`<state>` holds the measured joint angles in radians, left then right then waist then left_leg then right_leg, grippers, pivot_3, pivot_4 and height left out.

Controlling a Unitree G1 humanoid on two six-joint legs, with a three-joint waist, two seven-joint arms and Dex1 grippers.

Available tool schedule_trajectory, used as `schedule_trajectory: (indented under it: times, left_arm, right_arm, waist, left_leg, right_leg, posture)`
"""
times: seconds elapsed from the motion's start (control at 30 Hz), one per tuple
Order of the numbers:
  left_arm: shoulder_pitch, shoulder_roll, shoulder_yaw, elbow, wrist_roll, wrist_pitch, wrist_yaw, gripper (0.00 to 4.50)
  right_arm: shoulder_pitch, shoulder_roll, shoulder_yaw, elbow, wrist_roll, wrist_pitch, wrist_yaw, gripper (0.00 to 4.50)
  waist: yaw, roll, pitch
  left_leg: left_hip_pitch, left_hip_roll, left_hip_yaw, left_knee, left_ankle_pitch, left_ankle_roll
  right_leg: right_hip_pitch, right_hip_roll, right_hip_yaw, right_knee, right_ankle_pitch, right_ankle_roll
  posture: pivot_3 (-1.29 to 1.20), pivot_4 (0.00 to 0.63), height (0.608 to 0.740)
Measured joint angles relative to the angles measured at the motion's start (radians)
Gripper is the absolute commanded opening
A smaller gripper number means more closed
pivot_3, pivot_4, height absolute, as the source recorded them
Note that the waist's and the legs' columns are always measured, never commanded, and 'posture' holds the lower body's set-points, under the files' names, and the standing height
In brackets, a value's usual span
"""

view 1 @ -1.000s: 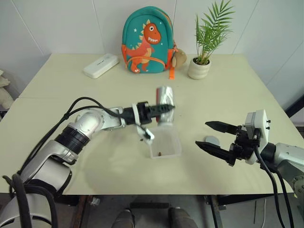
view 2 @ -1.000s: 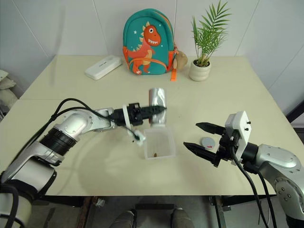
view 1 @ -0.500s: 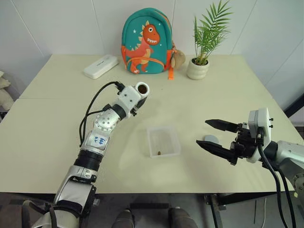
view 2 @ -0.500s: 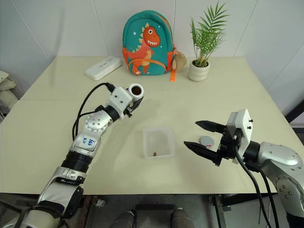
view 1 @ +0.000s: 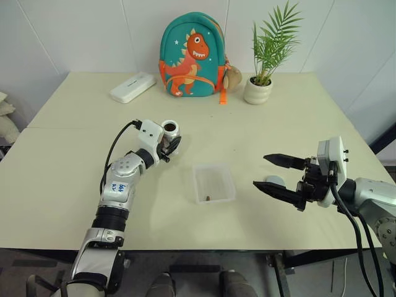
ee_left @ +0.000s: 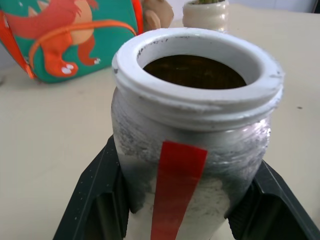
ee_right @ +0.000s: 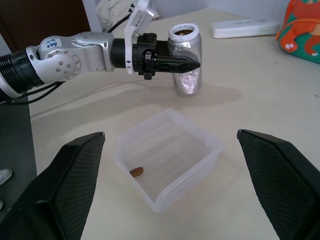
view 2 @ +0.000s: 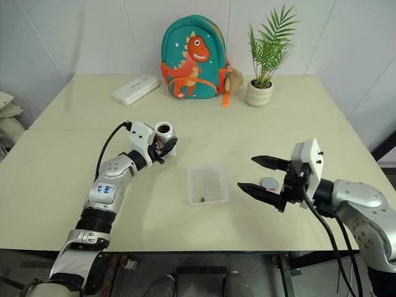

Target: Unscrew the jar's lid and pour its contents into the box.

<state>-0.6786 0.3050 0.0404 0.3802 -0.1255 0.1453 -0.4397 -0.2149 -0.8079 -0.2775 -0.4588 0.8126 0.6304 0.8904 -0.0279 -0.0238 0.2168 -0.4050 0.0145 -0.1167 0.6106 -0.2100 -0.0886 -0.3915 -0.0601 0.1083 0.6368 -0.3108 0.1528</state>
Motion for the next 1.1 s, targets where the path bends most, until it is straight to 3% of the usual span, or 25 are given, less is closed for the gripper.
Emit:
schedule_trajectory:
  times: [0.13, 0.4, 1.1]
  left_arm:
    - [0.012, 0.0, 0.006, 0.023, -0.006, -0.013, -0.01, 2.09]
    - [0.018, 0.022, 0.02, 0.012, -0.009, 0.024, -0.032, 4.44]
    - [0.082, 0.279, -0.005, -0.219, -0.051, 0.279, -0.306, 4.47]
  right_arm:
    - [0.0, 0.0, 0.0, 0.009, -0.003, 0.0, 0.01, 4.46]
    - [-0.012, 0.0, 0.0, 0.019, -0.011, 0.001, 0.012, 4.5]
    - [0.05, -0.024, -0.038, 0.018, -0.011, 0.015, 0.026, 4.5]
  waist:
    - [0.0, 0.0, 0.0]
    - [0.0, 0.0, 0.0]
    - [-0.002, 0.0, 0.0]
  left_leg:
    - [0.0, 0.0, 0.0, 0.0, 0.0, 0.0]
    - [0.0, 0.0, 0.0, 0.0, 0.0, 0.0]
    - [0.0, 0.001, 0.001, -0.008, 0.0, 0.0]
  right_leg:
    - [0.0, 0.0, 0.0, 0.0, 0.0, 0.0]
    - [0.0, 0.0, 0.0, 0.0, 0.0, 0.0]
    - [-0.001, 0.0, 0.0, -0.007, 0.0, -0.001]
  posture:
    - [0.0, 0.15, 0.74]
    - [0.0, 0.15, 0.74]
    - [0.0, 0.15, 0.74]
